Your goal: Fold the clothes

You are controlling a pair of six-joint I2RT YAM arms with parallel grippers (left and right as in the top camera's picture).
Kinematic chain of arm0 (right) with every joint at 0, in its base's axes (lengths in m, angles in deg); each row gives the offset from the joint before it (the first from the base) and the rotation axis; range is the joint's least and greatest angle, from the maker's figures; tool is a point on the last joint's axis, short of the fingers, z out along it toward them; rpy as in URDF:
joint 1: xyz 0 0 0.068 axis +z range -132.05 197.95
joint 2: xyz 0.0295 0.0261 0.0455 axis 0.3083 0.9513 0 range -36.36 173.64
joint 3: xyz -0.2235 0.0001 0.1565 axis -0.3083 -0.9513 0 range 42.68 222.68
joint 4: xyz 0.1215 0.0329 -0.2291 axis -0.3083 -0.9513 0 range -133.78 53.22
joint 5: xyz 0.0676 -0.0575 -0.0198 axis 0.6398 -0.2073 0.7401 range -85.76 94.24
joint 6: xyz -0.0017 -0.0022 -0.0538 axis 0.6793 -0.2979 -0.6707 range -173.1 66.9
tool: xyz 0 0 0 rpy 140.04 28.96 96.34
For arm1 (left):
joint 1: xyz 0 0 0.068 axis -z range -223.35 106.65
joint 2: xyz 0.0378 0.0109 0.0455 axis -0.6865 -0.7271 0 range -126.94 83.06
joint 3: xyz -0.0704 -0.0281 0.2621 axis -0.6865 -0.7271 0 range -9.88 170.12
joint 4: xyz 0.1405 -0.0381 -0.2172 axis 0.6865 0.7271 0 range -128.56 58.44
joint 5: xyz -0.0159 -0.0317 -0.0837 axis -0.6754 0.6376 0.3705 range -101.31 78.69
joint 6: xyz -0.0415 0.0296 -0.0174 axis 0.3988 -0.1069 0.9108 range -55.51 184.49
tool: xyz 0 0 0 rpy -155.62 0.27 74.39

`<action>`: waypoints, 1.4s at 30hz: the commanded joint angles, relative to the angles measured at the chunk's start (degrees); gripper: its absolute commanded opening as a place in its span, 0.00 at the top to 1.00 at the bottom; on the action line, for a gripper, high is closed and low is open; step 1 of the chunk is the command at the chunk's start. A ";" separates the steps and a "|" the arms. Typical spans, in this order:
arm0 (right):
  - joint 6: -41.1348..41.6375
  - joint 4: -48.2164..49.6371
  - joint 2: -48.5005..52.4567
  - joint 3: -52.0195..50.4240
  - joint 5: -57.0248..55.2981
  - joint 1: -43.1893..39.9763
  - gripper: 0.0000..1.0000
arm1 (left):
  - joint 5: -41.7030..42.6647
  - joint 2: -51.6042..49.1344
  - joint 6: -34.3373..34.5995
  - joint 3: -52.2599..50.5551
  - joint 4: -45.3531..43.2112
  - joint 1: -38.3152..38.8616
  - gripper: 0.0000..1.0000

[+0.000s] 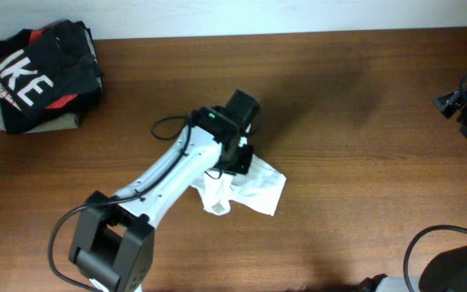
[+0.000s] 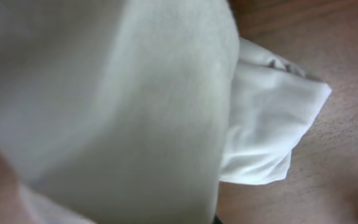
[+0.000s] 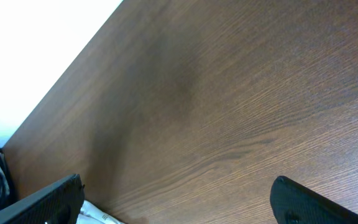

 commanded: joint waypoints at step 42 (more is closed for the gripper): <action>-0.44 0.04 0.09 0.68 -0.28 -0.07 0.01 | 3.78 0.74 -6.12 -5.22 -2.89 9.60 0.29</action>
